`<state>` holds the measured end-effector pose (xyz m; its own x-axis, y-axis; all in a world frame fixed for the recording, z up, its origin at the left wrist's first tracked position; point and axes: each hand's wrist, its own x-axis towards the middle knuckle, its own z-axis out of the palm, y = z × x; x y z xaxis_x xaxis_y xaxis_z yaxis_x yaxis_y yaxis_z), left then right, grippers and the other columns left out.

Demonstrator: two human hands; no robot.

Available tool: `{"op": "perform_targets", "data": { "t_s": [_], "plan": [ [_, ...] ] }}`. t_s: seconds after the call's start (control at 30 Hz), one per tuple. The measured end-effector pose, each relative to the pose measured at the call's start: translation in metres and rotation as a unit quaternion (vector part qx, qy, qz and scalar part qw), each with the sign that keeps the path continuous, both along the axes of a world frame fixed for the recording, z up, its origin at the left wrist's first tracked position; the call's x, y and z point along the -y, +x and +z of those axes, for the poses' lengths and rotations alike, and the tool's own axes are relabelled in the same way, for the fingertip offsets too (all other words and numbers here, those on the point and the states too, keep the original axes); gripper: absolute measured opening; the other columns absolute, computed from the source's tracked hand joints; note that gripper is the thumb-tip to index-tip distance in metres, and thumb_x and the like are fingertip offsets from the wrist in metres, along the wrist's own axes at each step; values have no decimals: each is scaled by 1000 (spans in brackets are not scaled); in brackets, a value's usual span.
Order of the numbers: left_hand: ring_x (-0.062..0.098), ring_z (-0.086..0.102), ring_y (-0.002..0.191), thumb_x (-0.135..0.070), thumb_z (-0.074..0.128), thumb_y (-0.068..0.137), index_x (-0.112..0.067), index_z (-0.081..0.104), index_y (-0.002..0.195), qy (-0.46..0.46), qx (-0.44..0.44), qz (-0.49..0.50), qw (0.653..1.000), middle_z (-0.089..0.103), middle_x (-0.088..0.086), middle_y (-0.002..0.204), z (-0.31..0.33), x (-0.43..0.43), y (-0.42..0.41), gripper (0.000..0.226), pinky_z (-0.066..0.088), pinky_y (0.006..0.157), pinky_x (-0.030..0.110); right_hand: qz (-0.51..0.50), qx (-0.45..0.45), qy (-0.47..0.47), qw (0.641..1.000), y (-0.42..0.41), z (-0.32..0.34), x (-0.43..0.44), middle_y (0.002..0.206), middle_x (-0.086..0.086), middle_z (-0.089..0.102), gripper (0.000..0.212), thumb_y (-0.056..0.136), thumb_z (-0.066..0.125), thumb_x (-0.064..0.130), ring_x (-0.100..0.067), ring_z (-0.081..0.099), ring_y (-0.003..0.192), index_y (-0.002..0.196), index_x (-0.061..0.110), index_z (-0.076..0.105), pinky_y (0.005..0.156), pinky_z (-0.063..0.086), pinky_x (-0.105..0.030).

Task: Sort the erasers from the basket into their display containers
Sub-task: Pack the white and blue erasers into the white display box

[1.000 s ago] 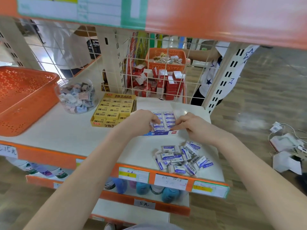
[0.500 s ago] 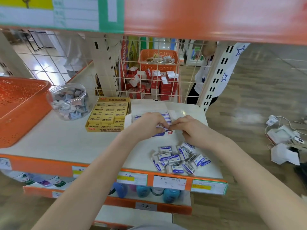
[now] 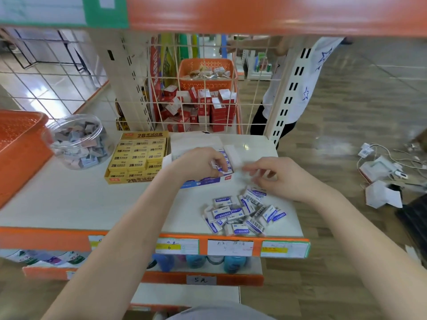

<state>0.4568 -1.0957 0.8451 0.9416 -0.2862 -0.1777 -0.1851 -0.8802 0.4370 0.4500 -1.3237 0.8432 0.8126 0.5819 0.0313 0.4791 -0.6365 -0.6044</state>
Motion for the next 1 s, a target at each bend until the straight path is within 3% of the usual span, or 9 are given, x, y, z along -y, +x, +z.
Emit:
{"op": "perform_targets", "data": {
  "t_s": [0.17,0.33,0.47,0.57,0.7,0.83,1.0],
  "plan": [
    [1,51,79,-26,70,85,-33,65,104,-52,-36,-12,998,57,-10,110,-3,-13,5,21,41,76,24,15,-56,-127,990,-4,1,14,96,19,58,30,75,74,41,1,53,87,104,36,64,73,40,-13],
    [9,57,89,-35,73,81,-50,60,100,-55,-69,-15,996,62,-6,114,-2,-21,9,27,46,85,29,0,-36,-120,992,-5,-6,14,95,13,59,27,74,75,40,-5,55,86,96,27,67,77,46,-22],
    [1,52,82,-30,74,81,-45,58,102,-46,-47,-1,998,57,-11,111,-5,-18,9,30,46,83,28,9,-27,-125,992,-4,-7,8,95,13,58,24,74,75,38,-7,55,85,94,32,62,77,46,-24],
    [5,49,80,-35,72,82,-39,57,109,-10,-31,5,999,51,-8,105,-6,-17,8,31,46,86,33,17,-18,-120,992,-5,-6,2,95,12,56,21,75,75,35,-8,54,84,90,34,60,76,44,-21],
    [14,48,92,-42,70,81,-30,57,112,31,-12,18,999,50,-5,103,-1,-14,3,35,44,87,33,7,8,-131,991,-5,-4,-8,95,9,57,17,77,73,37,-9,53,83,87,30,61,76,43,-21],
    [13,50,99,-42,70,81,-29,62,105,29,53,45,997,55,-7,107,-2,-22,-10,28,44,90,34,30,25,-150,988,-8,-1,-19,92,5,57,18,79,72,30,-10,50,80,89,19,62,70,38,-18],
    [12,55,108,-31,64,89,-28,65,112,34,130,112,985,62,-10,116,-3,-57,-31,24,43,95,30,4,-28,-46,999,-2,11,-28,82,3,64,11,78,70,17,-8,57,73,85,17,61,66,46,-15]
  ]
}}
